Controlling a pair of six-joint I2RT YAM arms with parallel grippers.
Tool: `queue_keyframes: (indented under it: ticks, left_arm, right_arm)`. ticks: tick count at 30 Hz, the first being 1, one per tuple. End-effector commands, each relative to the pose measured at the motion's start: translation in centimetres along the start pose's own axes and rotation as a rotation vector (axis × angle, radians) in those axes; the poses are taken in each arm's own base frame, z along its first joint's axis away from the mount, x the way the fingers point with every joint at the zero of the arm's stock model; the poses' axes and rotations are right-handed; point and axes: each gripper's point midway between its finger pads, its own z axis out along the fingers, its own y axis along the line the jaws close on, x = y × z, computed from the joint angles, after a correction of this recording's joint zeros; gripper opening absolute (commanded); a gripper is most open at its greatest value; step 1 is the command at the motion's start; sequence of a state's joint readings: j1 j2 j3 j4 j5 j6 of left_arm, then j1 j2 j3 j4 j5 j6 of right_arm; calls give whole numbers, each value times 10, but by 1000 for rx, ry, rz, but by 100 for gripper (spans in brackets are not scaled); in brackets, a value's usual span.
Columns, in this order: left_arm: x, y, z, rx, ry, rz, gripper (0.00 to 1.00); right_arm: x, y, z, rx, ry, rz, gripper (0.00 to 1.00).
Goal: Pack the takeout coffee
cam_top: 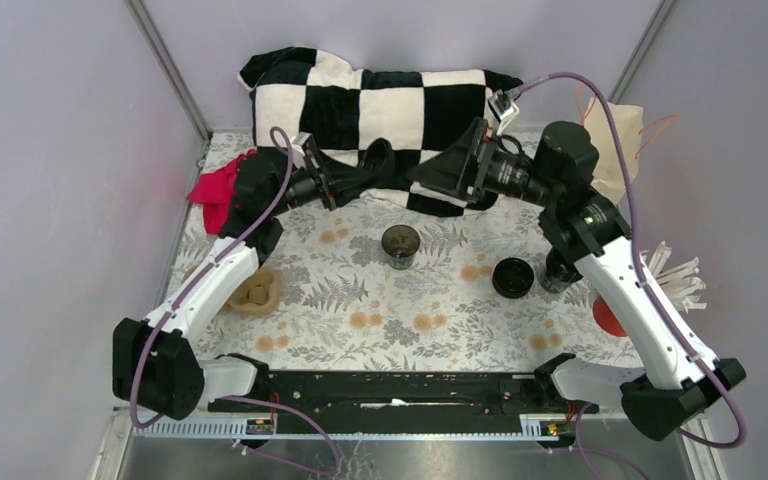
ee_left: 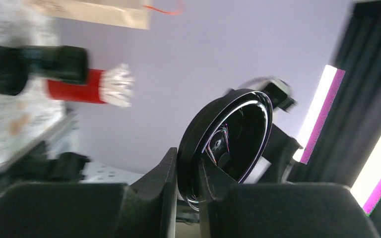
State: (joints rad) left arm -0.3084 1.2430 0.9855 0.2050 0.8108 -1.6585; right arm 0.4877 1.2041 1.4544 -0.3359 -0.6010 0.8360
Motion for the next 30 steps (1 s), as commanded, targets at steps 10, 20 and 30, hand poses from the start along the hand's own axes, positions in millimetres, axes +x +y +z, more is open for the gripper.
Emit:
queue_keyframes:
  ticks: [10, 20, 30]
  left_arm:
    - [51, -140, -35, 514, 199, -23, 11]
    - [61, -141, -31, 517, 256, -34, 11]
    - [58, -140, -29, 543, 263, -95, 11]
  right_arm:
    - [-49, 85, 30, -401, -74, -85, 100]
    - [-49, 122, 27, -595, -4, -213, 100]
    - [-29, 115, 27, -628, 20, -260, 99]
